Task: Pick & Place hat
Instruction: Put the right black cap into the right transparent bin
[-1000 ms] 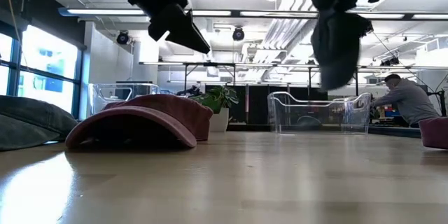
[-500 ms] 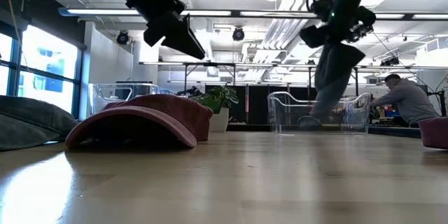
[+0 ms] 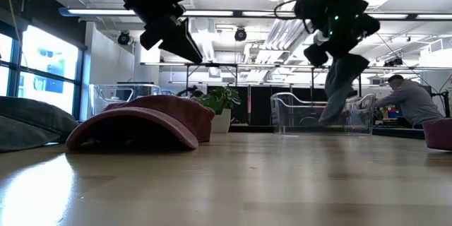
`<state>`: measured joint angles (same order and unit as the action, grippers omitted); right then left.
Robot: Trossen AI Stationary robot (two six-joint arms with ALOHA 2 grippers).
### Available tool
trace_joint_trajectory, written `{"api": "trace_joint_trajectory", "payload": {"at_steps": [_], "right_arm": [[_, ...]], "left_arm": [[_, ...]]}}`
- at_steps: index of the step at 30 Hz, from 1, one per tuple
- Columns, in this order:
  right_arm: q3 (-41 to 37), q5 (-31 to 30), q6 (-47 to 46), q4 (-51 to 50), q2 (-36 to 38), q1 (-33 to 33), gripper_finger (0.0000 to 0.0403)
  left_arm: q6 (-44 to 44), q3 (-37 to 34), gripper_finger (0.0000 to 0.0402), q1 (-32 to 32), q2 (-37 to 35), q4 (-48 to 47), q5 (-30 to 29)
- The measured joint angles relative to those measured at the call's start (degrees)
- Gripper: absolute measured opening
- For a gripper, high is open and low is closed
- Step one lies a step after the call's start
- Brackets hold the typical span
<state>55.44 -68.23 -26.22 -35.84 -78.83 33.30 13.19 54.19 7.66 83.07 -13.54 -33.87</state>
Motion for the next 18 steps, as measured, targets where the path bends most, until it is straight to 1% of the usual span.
{"api": "trace_joint_trajectory", "payload": {"at_steps": [4,6,9,13,15,18], "right_arm": [[0.0,0.9,7.0,2.8,-3.1,1.7,0.0003],[0.0,0.7,12.4,4.3,-3.8,1.7,0.0004],[0.0,0.9,24.8,9.0,-3.9,1.4,0.0003],[-0.1,1.2,40.1,17.7,-1.8,0.1,0.0003],[0.0,2.8,45.2,20.5,-0.6,-0.1,0.0003],[0.0,7.5,49.4,20.3,0.1,0.5,0.0003]], "left_arm": [[-0.2,0.0,0.0083,0.0,0.0,-0.1,-1.3],[-0.2,0.0,0.0083,0.0,0.0,-0.2,-1.7],[-0.2,0.0,0.0083,0.0,0.0,-0.2,-1.7],[-0.2,0.0,0.0083,0.0,0.0,0.1,-1.7],[-0.2,0.0,0.0083,0.0,0.0,0.1,-1.7],[-0.2,0.0,0.0083,0.0,0.0,0.1,-1.7]]}}
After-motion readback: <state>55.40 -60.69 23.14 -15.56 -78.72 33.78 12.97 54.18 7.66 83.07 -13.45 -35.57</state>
